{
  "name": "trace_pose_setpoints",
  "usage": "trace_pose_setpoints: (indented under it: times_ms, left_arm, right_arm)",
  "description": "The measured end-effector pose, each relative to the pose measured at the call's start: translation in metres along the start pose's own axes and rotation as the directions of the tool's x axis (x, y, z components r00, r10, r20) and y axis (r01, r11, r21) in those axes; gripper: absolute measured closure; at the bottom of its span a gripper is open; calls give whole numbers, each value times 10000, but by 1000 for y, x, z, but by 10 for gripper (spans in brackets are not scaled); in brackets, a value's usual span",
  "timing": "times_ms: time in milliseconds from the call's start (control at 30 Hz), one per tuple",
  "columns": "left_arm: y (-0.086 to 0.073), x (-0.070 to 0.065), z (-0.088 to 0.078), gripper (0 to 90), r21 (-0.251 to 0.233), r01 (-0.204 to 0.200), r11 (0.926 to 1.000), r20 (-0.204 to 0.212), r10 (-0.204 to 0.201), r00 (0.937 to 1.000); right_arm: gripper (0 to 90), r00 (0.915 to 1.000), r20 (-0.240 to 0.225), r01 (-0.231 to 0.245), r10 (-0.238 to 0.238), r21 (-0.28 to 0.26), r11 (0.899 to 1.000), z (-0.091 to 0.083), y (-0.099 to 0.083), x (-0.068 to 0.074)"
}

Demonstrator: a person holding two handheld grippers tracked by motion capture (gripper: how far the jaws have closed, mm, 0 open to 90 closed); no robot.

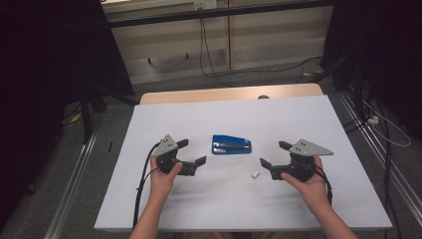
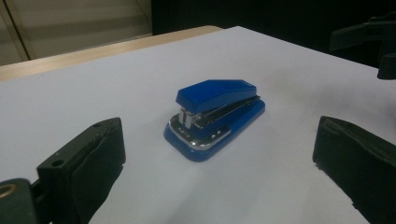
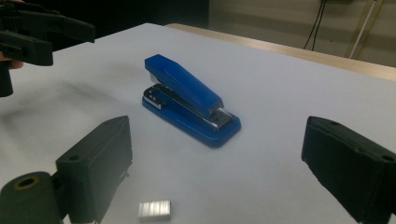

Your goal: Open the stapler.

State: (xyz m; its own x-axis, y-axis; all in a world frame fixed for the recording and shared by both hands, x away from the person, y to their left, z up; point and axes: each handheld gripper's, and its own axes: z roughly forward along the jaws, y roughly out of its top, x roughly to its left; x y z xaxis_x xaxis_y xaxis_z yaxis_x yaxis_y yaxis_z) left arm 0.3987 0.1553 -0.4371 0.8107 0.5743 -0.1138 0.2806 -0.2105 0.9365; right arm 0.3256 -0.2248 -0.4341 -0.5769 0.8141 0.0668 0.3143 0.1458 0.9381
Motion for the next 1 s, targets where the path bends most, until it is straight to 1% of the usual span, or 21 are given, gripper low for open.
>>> trace_pose_setpoints:
  times_ms: [67,100,133,167,200,233,300,367,433,467,533,600,633,767,833,900,933,967,1000]
  left_arm:
    - [0,1,1,25,-16,-2,10000,0,2,10000]
    - [0,2,3,25,-12,16,10000,6,-16,10000]
    - [0,2,4,25,78,27,10000,-41,-27,10000]
    - [1,2,6,26,203,-45,9998,-119,47,9999]
    - [1,1,7,26,270,-114,9996,-167,118,9998]
    - [2,1,8,26,317,-162,9994,-155,167,9997]
    - [3,0,11,26,279,-55,9996,-16,55,10000]
    - [6,0,14,26,299,-75,9995,-18,76,10000]
    - [6,0,15,26,278,-57,9996,-30,58,10000]
    - [7,2,17,26,164,23,9999,42,-24,10000]
    - [7,2,19,28,122,87,9999,48,-88,9999]
    - [8,4,21,28,275,95,9996,35,-96,9999]
    - [9,5,24,28,341,11,9994,70,-13,10000]
    - [12,6,26,29,260,103,9996,108,-106,9999]
    - [14,9,29,34,134,247,9996,139,-249,9996]
    - [14,10,30,37,72,322,9995,101,-323,9994]
    - [14,12,30,37,80,353,9993,89,-354,9993]
    - [14,13,30,37,120,423,9990,29,-424,9991]
    - [15,13,31,46,226,380,9990,-93,-378,9992]
  right_arm:
    - [89,10000,-45,4,-4,10,10000,3,2,1]
    - [97,9999,-116,67,-66,91,9999,8,5,1]
    - [97,9999,-116,67,-66,91,9999,8,5,1]
    - [106,9997,-246,92,-89,102,9999,13,8,2]
    - [106,9997,-246,92,-89,102,9999,13,8,2]
    - [109,9994,-312,131,-128,118,9998,17,11,3]
    - [116,9992,-384,149,-144,147,9998,19,12,4]
    - [125,9988,-448,180,-174,131,9998,25,18,5]
    - [126,9987,-473,172,-165,137,9998,26,19,5]
    - [127,9988,-471,133,-128,112,9998,29,22,6]
    - [136,9986,-507,145,-138,132,9998,32,25,6]
    - [137,9985,-530,164,-156,139,9998,34,26,6]
    - [141,9983,-562,160,-152,143,9998,38,29,6]
    - [145,9982,-572,208,-197,177,9996,42,31,7]
    - [160,9978,-642,195,-183,188,9996,46,33,7]
    - [198,9970,-734,266,-246,266,9993,49,35,8]
    - [224,9964,-803,286,-261,308,9991,51,35,9]
    - [224,9964,-803,286,-261,308,9991,51,35,9]
    - [258,9957,-898,256,-225,336,9991,54,37,10]
